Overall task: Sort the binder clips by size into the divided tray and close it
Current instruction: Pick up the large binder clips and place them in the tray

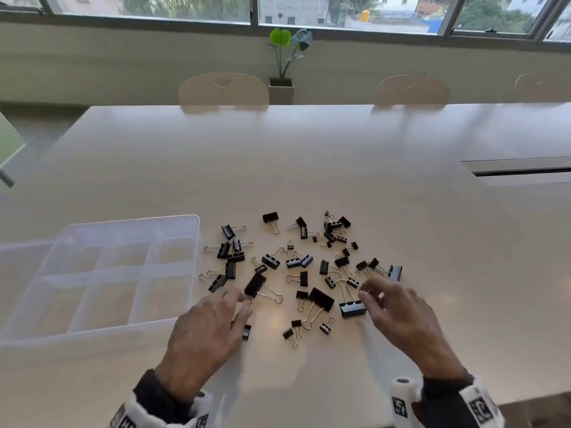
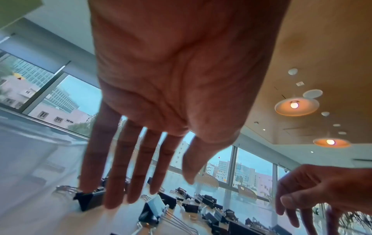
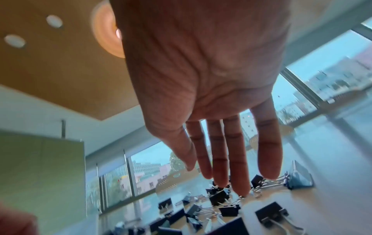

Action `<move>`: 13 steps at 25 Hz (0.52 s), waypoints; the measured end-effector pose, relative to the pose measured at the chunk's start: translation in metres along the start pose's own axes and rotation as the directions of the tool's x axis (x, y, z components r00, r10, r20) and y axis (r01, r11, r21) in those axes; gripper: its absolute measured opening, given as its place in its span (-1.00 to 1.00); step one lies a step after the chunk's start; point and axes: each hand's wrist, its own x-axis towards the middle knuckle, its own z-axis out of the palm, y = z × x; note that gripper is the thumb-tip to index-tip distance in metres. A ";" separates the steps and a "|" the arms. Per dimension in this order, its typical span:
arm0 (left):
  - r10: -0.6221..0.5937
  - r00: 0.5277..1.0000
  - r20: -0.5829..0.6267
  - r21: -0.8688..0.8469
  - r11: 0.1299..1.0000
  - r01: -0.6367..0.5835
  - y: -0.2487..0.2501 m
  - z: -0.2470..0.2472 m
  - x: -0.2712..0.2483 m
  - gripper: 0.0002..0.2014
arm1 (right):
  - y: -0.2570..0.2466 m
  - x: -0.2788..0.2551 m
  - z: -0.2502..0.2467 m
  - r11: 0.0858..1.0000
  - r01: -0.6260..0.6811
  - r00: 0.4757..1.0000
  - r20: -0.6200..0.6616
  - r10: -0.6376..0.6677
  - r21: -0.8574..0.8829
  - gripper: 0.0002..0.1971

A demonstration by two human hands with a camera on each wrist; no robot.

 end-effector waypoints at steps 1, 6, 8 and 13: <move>-0.040 0.999 0.034 0.080 0.996 0.037 0.002 0.005 0.003 -0.62 | -0.002 0.004 0.005 0.997 -0.009 0.999 -0.042 0.006 -0.078 -0.89; -0.203 0.968 0.151 0.233 0.958 0.164 0.006 0.032 0.011 -0.18 | -0.008 0.010 0.028 0.969 -0.107 0.993 -0.066 0.094 -0.223 -0.65; -0.225 0.957 0.182 0.233 0.955 0.180 0.005 0.036 0.012 -0.10 | -0.008 0.008 0.034 0.960 -0.130 0.992 -0.032 0.126 -0.247 -0.53; -0.205 0.972 0.117 0.201 0.963 0.179 0.010 0.031 0.008 -0.32 | -0.014 0.004 0.046 0.955 -0.143 0.988 0.016 0.152 -0.259 -0.46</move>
